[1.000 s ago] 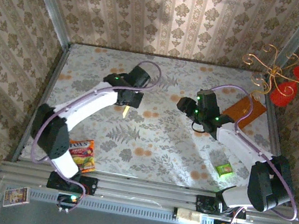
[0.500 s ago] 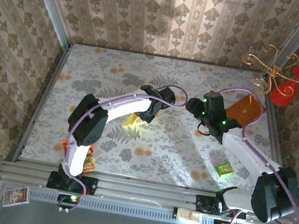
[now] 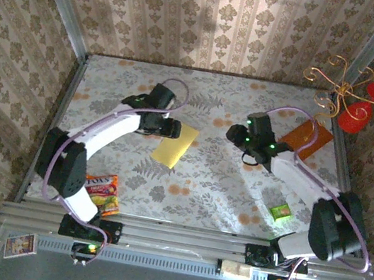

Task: Fold a paper plane with a square sheet of paper (pick it up from the middle)

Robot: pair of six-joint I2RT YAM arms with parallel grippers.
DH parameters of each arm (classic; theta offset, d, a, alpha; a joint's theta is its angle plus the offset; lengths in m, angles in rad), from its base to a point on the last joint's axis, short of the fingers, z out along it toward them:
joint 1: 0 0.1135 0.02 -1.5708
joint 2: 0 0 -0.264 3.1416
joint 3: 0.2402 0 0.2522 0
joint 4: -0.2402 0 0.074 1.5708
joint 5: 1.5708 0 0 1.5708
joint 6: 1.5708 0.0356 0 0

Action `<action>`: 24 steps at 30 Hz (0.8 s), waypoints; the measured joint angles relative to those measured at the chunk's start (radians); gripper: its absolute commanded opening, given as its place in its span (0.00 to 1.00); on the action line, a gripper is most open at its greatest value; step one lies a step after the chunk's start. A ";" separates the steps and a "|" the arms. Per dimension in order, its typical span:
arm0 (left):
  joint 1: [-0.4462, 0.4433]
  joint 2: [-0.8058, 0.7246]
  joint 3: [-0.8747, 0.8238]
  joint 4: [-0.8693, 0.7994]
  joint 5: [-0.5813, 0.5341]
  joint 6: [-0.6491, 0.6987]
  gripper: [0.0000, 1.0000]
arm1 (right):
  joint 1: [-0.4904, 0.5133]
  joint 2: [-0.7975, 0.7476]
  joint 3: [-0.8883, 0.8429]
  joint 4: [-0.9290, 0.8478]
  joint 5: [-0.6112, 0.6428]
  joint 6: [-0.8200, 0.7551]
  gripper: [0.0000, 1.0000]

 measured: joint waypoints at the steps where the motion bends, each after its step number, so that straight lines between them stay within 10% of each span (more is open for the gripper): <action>1: 0.031 -0.029 -0.040 0.021 0.016 -0.011 0.82 | 0.025 0.044 0.026 -0.002 -0.017 -0.005 0.38; 10: 0.244 -0.195 -0.246 0.099 0.091 -0.057 1.00 | 0.250 0.401 0.330 -0.016 -0.154 -0.030 0.24; 24: 0.270 -0.206 -0.256 0.119 0.146 -0.065 1.00 | 0.309 0.659 0.589 -0.220 -0.242 -0.103 0.26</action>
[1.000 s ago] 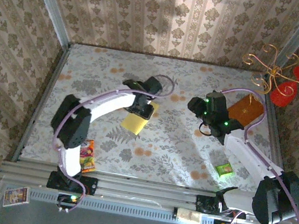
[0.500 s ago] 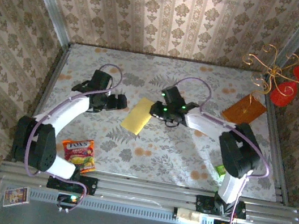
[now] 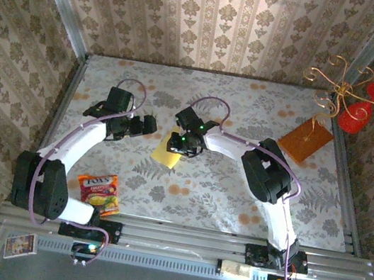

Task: Fold a paper plane with a square sheet of paper (pick it up from the middle)

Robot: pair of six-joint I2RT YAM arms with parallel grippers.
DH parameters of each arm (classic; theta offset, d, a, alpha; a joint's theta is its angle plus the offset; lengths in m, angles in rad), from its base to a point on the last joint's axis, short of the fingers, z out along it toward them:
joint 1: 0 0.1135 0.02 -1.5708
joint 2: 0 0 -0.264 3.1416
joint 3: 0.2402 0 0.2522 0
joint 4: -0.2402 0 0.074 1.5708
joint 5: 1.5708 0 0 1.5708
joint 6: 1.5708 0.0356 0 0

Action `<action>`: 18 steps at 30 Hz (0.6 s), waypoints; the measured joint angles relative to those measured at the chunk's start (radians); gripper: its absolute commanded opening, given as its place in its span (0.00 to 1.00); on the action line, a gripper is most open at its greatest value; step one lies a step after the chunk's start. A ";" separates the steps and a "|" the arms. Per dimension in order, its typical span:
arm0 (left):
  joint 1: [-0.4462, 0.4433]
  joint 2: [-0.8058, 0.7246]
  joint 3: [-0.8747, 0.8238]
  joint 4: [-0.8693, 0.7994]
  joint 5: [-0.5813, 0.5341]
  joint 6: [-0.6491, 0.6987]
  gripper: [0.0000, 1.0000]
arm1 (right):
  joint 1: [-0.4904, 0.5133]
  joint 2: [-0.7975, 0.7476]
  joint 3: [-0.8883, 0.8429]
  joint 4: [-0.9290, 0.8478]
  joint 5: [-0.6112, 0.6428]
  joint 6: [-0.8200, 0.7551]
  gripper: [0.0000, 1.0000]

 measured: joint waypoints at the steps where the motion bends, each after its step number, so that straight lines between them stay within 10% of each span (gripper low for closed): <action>1: 0.000 0.003 0.000 0.000 0.001 0.000 1.00 | 0.000 0.005 0.000 -0.015 0.000 -0.010 0.27; 18: -0.014 0.050 -0.006 0.047 0.074 -0.036 0.99 | -0.106 -0.151 -0.203 -0.206 -0.056 -0.454 0.38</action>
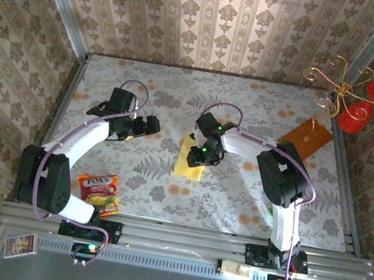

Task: Fold a paper plane with a square sheet of paper (pick it up from the middle)

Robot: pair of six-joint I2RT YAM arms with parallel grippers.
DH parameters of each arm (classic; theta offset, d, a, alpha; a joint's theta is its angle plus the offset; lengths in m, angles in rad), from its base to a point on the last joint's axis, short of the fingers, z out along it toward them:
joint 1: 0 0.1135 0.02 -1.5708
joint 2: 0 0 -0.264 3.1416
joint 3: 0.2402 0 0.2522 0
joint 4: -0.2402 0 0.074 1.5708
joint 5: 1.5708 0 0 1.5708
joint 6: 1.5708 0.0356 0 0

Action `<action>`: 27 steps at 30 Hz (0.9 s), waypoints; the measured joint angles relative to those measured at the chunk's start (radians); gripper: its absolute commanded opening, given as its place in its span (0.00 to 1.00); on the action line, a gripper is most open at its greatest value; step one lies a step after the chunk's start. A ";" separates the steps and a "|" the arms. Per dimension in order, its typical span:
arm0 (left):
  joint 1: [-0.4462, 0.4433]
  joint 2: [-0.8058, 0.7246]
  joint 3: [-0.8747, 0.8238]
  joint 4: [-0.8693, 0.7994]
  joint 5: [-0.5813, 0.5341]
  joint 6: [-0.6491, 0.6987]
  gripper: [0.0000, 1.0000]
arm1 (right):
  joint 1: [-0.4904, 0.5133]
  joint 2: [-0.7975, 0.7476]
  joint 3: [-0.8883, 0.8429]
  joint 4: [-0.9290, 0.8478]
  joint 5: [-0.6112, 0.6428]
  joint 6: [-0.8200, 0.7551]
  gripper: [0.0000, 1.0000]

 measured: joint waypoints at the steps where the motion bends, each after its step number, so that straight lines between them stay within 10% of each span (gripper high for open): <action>1: -0.008 0.007 0.000 0.005 0.002 -0.009 1.00 | -0.004 -0.015 -0.013 -0.003 -0.004 -0.005 0.40; 24: -0.310 0.127 -0.103 0.177 0.104 -0.232 0.72 | -0.034 -0.091 -0.164 0.271 0.085 0.488 0.30; 27: -0.330 0.151 -0.108 0.186 0.114 -0.244 0.55 | -0.037 -0.076 -0.166 0.278 0.085 0.494 0.31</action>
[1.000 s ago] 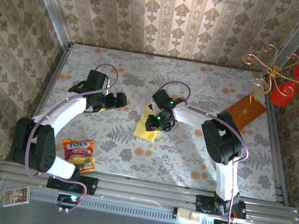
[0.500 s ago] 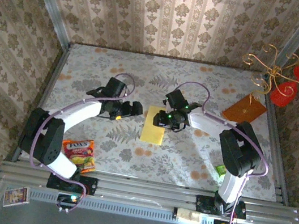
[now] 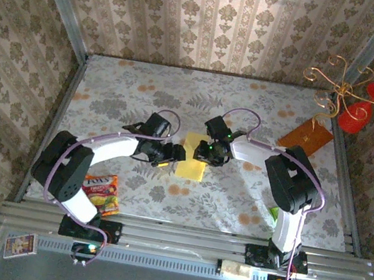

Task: Fold a paper plane with a square sheet of paper (pick it up from the middle)

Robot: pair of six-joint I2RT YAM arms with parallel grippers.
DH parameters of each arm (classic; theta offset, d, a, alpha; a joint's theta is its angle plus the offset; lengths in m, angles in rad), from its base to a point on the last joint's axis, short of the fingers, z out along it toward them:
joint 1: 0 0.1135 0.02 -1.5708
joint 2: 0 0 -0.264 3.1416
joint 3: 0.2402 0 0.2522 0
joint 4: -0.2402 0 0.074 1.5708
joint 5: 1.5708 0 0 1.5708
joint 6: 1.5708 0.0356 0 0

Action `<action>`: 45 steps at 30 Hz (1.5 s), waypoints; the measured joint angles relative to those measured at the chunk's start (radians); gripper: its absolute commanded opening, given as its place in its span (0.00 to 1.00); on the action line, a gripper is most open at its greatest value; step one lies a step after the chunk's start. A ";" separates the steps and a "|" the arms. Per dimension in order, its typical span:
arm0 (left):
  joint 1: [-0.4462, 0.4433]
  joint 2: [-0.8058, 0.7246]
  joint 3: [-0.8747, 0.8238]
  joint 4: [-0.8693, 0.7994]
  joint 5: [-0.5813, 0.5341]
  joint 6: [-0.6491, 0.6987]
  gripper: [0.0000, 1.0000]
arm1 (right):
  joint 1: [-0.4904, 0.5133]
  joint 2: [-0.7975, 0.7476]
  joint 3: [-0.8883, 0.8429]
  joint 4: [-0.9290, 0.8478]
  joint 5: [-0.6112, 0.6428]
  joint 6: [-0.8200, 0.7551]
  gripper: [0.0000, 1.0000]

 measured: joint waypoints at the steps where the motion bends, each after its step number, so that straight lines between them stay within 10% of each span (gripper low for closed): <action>1: -0.006 0.009 -0.002 0.006 0.006 -0.007 0.51 | -0.003 0.002 -0.001 0.003 -0.001 0.000 0.30; 25: -0.043 0.085 -0.011 0.044 0.013 -0.010 0.42 | -0.025 0.001 -0.033 0.072 -0.032 0.000 0.30; 45: 0.080 0.154 -0.093 0.427 0.278 -0.144 0.39 | -0.026 0.001 -0.033 0.072 -0.035 0.000 0.30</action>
